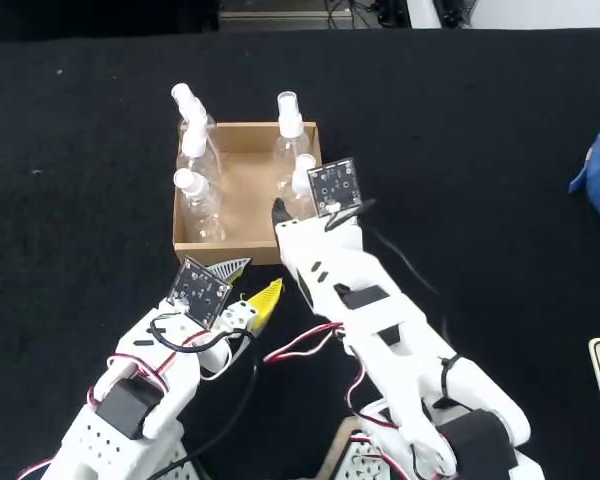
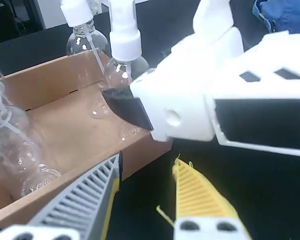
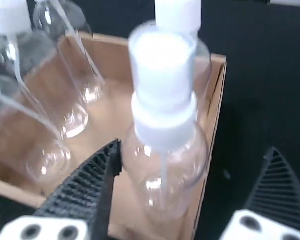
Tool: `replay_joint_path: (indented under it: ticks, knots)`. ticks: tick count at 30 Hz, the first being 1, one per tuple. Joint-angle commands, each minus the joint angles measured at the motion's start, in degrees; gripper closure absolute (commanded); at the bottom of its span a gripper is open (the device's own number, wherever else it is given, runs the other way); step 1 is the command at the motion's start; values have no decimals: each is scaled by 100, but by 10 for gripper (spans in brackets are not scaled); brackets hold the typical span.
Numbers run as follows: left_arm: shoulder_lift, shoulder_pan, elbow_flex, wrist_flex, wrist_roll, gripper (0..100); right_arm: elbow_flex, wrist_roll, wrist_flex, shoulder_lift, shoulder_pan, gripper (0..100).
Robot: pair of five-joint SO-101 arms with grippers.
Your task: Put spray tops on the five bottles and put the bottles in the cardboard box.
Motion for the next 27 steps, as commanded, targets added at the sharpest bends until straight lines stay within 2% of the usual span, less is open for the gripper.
replay_joint_path:
  ticks: [1,8,13,21,27]
  knots:
    - [-53,4,-48,-149,0,970,-295,-18,343,-655,-53,620]
    - [-53,4,-48,-149,0,970,-312,-18,369,-681,-35,611]
    - [-53,4,-48,-149,0,970,-303,-53,413,-699,-35,507]
    - [-53,4,-48,-149,-9,970,-312,-18,413,-725,-26,508]
    - [-53,4,-48,-149,-18,970,-119,-62,791,-1411,-70,508]
